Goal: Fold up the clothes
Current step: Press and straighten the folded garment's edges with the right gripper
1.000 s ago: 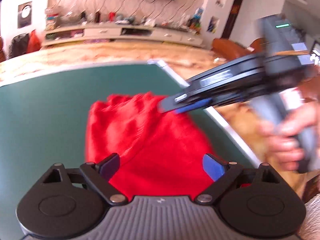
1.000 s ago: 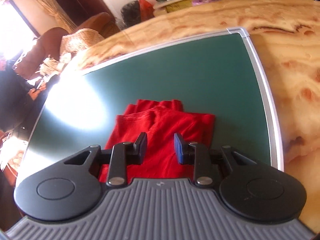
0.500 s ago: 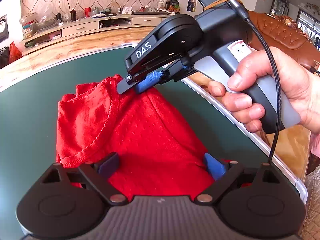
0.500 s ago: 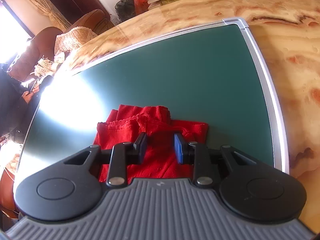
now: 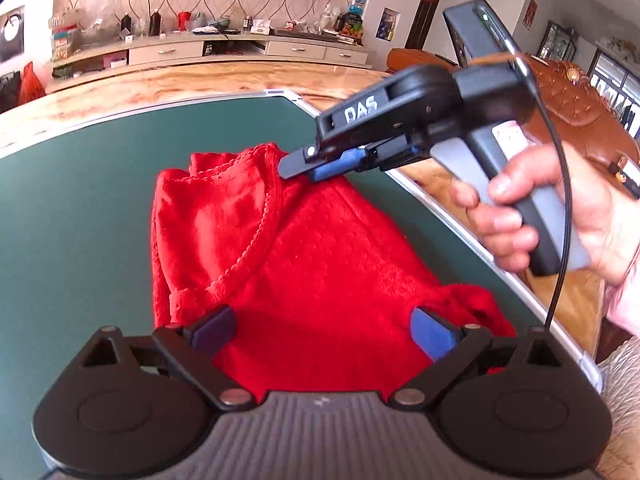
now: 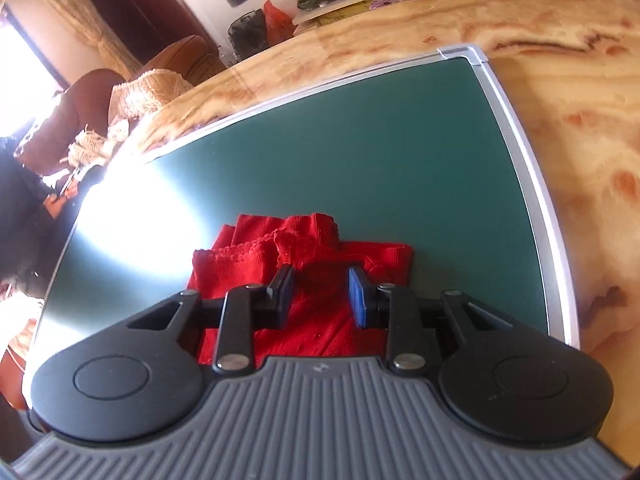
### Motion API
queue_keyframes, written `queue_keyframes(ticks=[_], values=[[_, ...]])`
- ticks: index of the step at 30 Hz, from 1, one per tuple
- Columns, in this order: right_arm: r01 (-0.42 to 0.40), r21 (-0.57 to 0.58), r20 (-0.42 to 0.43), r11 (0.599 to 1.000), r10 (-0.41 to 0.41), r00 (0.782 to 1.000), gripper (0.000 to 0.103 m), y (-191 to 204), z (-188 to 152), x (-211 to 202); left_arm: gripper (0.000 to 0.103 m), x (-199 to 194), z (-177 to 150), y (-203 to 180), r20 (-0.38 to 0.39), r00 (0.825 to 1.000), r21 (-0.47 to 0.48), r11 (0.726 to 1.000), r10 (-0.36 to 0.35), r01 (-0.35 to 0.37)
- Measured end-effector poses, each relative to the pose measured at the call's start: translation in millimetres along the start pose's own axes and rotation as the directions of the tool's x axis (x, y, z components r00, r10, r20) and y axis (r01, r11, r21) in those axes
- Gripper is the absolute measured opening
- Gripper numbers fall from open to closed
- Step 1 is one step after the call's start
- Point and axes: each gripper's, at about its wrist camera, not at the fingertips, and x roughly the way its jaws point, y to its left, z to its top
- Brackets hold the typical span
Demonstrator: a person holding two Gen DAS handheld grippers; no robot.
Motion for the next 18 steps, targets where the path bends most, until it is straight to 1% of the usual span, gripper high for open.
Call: queue_keyframes(ticks=[2,4,5,7,10,12,13,14,15,16,18], values=[[0.023,-0.025,-0.005,0.999,-0.023,1.0,0.035,7.2,-2.9,-10.7,0.098,-2.1,1.3,2.1,-0.005,1.0,-0.013,1.0,-0.002,0.002],[0.033,-0.078,-0.008,0.996,-0.034,0.999,0.035,19.8,-13.2,-30.8,0.098,-5.5,4.5,6.1,-0.001,1.0,-0.029,1.0,-0.004,0.003],[0.046,-0.11,-0.011,0.993,-0.048,0.999,0.035,27.9,-22.0,-42.8,0.098,-7.4,5.9,8.3,0.004,1.0,-0.033,0.999,0.001,-0.001],[0.1,-0.184,-0.014,0.978,-0.105,0.994,0.035,45.4,-44.9,-65.3,0.098,-10.0,8.3,14.2,0.007,1.0,-0.047,0.999,0.012,-0.012],[0.159,-0.278,-0.008,0.947,-0.168,0.986,0.034,61.4,-84.0,-90.1,0.097,-8.6,8.9,25.6,-0.008,1.0,-0.086,0.996,0.021,-0.022],[0.199,-0.343,-0.018,0.918,-0.218,0.976,0.034,68.2,-107.1,-89.8,0.097,-8.2,7.0,28.9,-0.005,1.0,-0.091,0.996,0.015,-0.015],[0.229,-0.391,-0.028,0.891,-0.26,0.965,0.034,72.2,-118.7,-83.1,0.097,-8.3,6.6,27.9,-0.006,1.0,-0.082,0.996,0.019,-0.02],[0.277,-0.432,-0.029,0.858,-0.32,0.947,0.035,74.8,-128.3,-74.2,0.097,-8.3,6.2,26.4,-0.011,1.0,-0.071,0.997,0.027,-0.028],[0.307,-0.458,0.014,0.835,-0.338,0.941,0.034,77.2,-135.4,-73.2,0.097,-8.0,5.9,24.9,-0.015,0.999,-0.061,0.997,0.035,-0.036],[0.32,-0.471,0.028,0.822,-0.348,0.937,0.034,80.2,-138.1,-73.5,0.097,-8.5,5.4,23.7,-0.019,0.999,-0.052,0.998,0.042,-0.042],[0.33,-0.462,0.025,0.823,-0.36,0.933,0.035,84.5,-133.9,-78.7,0.097,-11.2,4.3,22.1,-0.034,0.998,-0.047,0.998,0.046,-0.048]])
